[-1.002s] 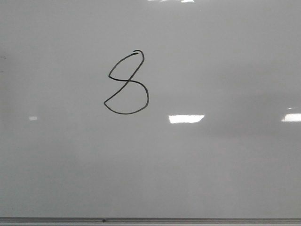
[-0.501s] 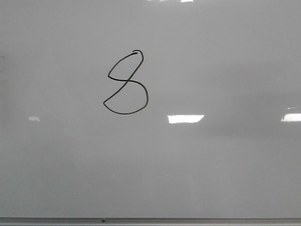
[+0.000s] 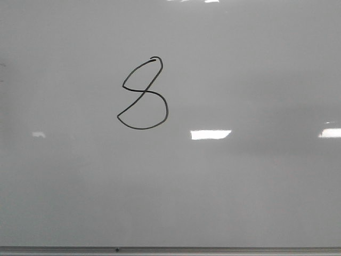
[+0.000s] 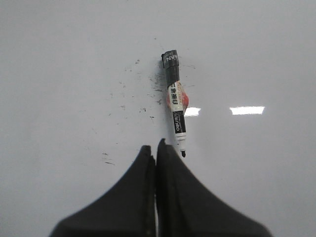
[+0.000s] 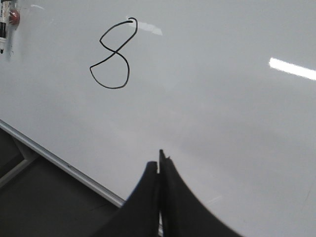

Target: Write number 8 on whiteboard

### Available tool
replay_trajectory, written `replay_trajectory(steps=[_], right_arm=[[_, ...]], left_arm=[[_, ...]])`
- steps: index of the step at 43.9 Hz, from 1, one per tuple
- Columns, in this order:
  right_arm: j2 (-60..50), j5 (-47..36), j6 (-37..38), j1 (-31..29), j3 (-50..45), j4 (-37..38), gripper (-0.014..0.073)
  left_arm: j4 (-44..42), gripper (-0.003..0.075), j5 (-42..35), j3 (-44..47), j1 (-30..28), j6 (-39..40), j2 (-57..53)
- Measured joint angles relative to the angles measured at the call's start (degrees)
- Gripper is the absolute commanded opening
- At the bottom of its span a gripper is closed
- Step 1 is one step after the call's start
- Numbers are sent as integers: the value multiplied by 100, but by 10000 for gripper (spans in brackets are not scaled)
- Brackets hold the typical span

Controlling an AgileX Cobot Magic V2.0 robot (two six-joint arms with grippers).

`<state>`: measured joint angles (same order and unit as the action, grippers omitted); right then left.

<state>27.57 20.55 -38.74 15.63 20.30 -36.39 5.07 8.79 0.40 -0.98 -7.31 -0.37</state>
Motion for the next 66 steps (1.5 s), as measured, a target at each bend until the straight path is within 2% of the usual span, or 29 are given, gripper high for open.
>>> replay_trajectory(steps=[15, 21, 27, 34, 38, 44, 55, 66], right_arm=[[0, -24, 0, 0, -9, 0, -67], [-177, -537, 113, 0, -240, 239, -67], [-621, -1356, 1084, -116, -781, 1214, -67], [-1211, -1849, 2528, -686, -1466, 2344, -67], [-1555, -1837, 3271, -1134, -1779, 2702, -67], [-2070, -1635, 3802, -1691, -2107, 2931, -67], [-2780, -795, 3928, -1938, -2184, 3116, -67], [-2807, -611, 3932, -1938, -2184, 3226, -67]], left_arm=[[0, -19, 0, 0, 0, 0, 0], [0, -19, 0, 0, 0, 0, 0], [0, -19, 0, 0, 0, 0, 0], [0, -19, 0, 0, 0, 0, 0], [0, -19, 0, 0, 0, 0, 0], [0, -19, 0, 0, 0, 0, 0], [0, -19, 0, 0, 0, 0, 0], [0, -19, 0, 0, 0, 0, 0]])
